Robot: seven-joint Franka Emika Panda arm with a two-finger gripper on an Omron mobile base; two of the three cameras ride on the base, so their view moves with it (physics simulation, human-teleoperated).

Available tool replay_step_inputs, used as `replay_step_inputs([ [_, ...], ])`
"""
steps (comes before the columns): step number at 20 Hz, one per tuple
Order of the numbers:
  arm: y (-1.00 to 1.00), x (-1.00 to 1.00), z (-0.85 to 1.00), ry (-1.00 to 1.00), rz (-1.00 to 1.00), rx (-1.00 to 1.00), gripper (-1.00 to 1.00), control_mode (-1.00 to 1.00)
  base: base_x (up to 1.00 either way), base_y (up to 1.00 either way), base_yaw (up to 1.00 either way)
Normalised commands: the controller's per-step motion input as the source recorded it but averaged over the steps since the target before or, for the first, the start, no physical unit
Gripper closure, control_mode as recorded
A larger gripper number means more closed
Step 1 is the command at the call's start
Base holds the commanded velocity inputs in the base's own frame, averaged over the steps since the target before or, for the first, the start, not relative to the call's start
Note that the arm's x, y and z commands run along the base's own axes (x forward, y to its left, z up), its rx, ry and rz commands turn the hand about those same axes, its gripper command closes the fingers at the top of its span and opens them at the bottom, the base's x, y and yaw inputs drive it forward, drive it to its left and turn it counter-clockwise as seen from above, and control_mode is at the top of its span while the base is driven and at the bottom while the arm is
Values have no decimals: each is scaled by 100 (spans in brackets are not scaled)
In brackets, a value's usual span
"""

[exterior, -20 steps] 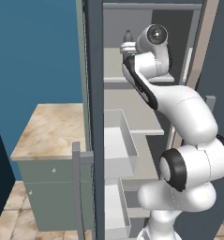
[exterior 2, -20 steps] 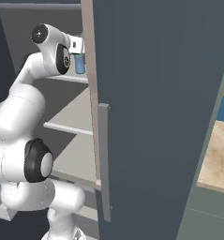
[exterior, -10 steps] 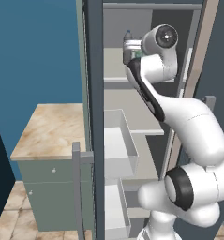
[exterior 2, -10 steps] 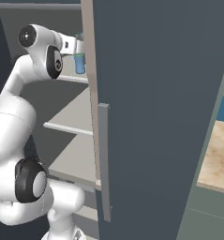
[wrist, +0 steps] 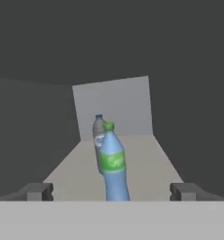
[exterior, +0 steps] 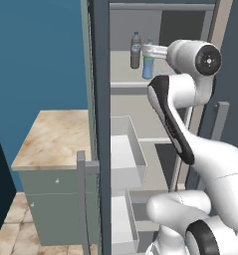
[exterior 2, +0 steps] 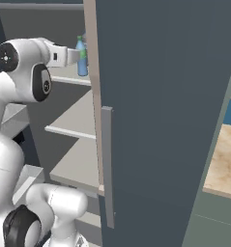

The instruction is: Take the bottled waters from the counter and place them in the freezer to freeze. Close the freezer door after placing the bottles.

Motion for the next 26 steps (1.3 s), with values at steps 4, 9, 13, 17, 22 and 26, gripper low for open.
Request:
replay_step_inputs([
  [4, -4, -100, 39, 4, 6, 3, -100, -100, 0, 0, 0],
  [9, 0, -100, 9, 14, 0, 0, -100, -100, 0, 0, 0],
  [13, -2, -100, 0, 19, 0, -1, -100, -100, 0, 0, 0],
  [17, -24, -97, 0, 33, 4, 0, -100, -100, 0, 0, 0],
  [22, -42, -83, -31, 48, 1, -6, -100, -100, 0, 0, 0],
  [26, -45, -68, -67, 42, 0, -16, -100, -100, 0, 0, 0],
])
